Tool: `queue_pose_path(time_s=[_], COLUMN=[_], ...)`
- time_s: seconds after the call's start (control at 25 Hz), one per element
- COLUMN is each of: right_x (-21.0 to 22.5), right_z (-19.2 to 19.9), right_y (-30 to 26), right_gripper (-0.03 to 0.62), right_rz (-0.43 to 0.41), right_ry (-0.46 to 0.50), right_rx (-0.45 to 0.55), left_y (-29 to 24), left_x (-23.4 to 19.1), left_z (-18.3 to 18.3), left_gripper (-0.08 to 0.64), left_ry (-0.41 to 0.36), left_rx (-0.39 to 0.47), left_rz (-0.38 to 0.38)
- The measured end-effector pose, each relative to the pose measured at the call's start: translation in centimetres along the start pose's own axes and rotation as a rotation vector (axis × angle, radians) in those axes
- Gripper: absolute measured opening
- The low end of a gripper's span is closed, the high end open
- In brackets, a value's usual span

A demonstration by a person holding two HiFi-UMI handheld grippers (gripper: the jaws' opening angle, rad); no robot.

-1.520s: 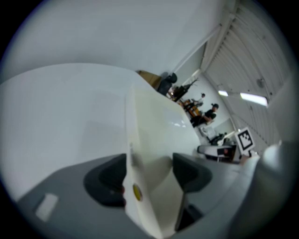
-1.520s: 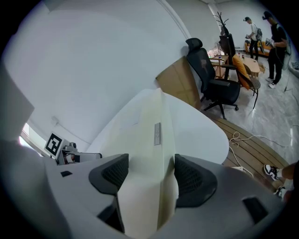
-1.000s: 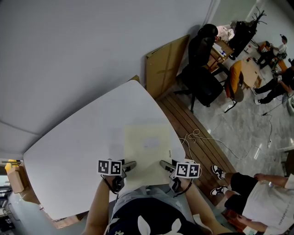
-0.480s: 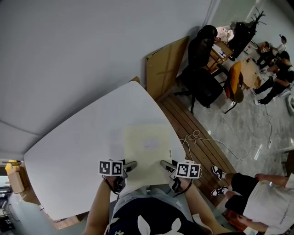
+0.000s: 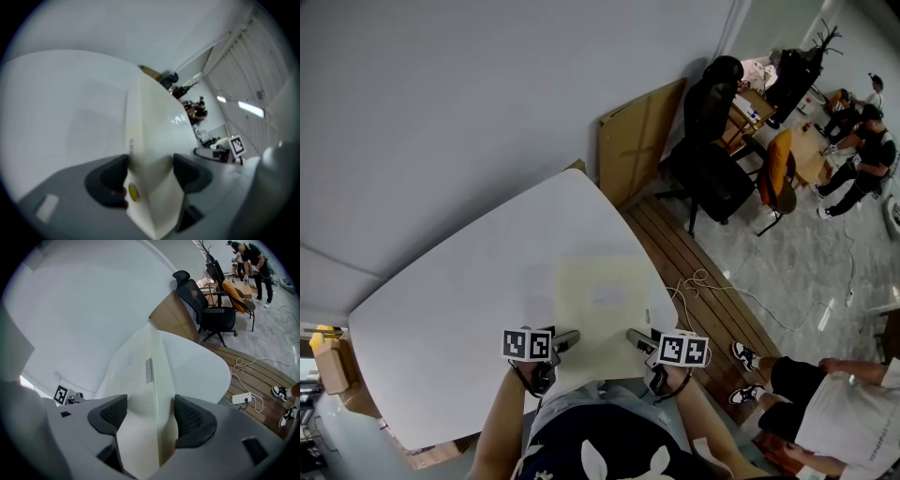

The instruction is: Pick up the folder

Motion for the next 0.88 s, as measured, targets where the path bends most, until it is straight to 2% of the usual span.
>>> queue_pose_path(time_s=[0.4,0.88], right_x=[-1.8,-3.9], right_z=[-0.9,-2.7], right_y=[0.6,2.7], right_gripper=[0.301,0.301], right_rz=[-0.021,-0.054], right_ry=[0.036,0.076], right_rx=[0.027,0.101], left_y=[1.6,3.5], left_x=[0.8,2.8], left_z=[-1.7,-4.0], left_gripper=[0.299,0.299], left_ry=[-0.086,-0.115], left_rx=[0.04,0.125], left_rz=[-0.047,-0.069])
Point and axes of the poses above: the fingertips, and each gripper's own axes: y backward along the fingers, x to its right, z out of its underside, the point moved 2 cm from there along y, backward along the fingers, and after that the axes turned 11 degrees about -y, right-handed, at the moved point
